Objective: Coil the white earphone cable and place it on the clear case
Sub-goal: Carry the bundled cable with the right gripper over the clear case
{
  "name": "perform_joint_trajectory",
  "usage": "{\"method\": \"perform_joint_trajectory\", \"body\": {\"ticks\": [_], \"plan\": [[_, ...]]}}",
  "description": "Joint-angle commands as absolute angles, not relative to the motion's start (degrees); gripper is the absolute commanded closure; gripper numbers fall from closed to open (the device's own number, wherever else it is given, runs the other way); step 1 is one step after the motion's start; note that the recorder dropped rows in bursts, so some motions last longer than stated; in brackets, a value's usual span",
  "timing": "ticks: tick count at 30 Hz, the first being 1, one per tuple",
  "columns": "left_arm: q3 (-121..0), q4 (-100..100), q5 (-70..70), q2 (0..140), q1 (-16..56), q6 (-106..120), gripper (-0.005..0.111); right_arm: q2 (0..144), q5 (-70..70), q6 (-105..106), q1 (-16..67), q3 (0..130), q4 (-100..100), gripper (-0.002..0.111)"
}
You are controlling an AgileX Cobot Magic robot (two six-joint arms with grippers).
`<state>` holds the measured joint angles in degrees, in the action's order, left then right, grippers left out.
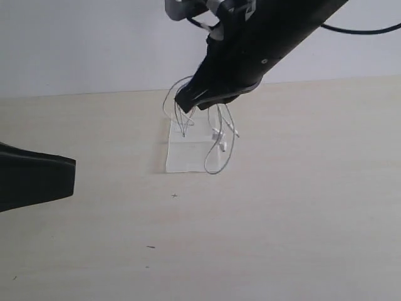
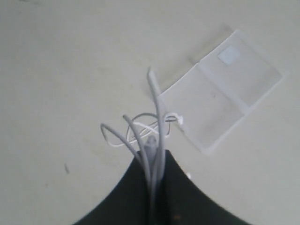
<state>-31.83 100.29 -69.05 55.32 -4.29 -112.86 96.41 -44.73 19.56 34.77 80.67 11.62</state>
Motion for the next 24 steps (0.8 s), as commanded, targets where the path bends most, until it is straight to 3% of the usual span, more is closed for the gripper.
{"method": "perform_joint_trajectory", "body": {"ticks": [1, 12, 24], "plan": [[-31.45, 99.95, -69.28, 55.07, -4.08, -113.1, 0.061, 103.61, -36.45, 16.4, 33.87, 83.97, 10.71, 0.108], [-31.45, 99.95, -68.25, 55.07, -4.08, -112.87, 0.061, 119.73, -40.32, 10.68, 33.87, 101.34, 6.62, 0.108], [-31.32, 99.95, -66.9, 55.07, -4.08, -112.77, 0.061, 124.08, -34.96, 5.34, 33.19, 106.59, 6.75, 0.108]]}}
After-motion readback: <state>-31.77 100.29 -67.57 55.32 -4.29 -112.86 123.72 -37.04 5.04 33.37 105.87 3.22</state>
